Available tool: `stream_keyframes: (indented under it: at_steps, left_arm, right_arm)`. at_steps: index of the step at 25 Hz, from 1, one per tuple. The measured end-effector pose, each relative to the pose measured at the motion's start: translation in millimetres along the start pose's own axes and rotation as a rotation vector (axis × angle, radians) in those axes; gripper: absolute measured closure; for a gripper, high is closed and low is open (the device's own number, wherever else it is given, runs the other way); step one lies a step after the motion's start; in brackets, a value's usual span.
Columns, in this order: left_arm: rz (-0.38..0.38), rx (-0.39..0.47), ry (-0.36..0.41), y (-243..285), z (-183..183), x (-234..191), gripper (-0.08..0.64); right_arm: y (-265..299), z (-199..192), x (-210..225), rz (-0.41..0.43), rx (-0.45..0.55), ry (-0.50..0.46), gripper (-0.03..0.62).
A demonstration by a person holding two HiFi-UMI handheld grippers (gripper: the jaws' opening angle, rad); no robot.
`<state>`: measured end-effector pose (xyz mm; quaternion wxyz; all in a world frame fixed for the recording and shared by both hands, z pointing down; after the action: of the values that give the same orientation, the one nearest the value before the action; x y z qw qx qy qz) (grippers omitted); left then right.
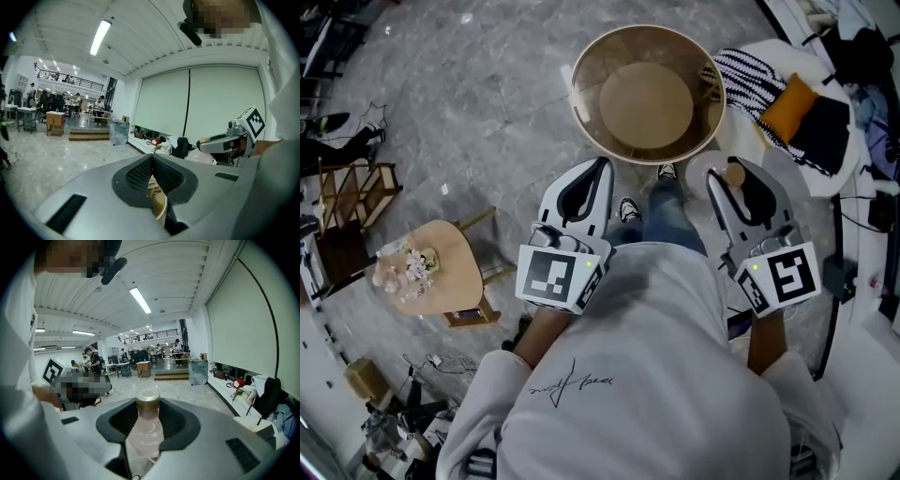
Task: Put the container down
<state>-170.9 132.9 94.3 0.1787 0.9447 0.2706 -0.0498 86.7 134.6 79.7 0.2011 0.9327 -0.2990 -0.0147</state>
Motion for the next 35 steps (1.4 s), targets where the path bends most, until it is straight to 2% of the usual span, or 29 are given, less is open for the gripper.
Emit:
stream_keyframes:
  at_steps: [28, 35]
  left_arm:
    - [0.070, -0.059, -0.031, 93, 14, -5, 0.541]
    - [0.087, -0.081, -0.037, 107, 12, -14, 0.541]
  right_arm:
    - [68, -6, 87, 0.111, -0.063, 0.020, 0.446]
    - [88, -10, 98, 0.138, -0.082, 0.024, 0.446]
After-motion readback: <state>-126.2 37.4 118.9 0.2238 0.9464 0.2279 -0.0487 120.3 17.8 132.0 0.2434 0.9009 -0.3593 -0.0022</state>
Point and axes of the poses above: the fingertips, and each gripper's own axes: y forward along the fingers, x to its right, z out of its top, the point moved 10 cm from there along -y, backward along the fingers, and after that the axes turned 1 degree about -y, right-handed, at the moved point
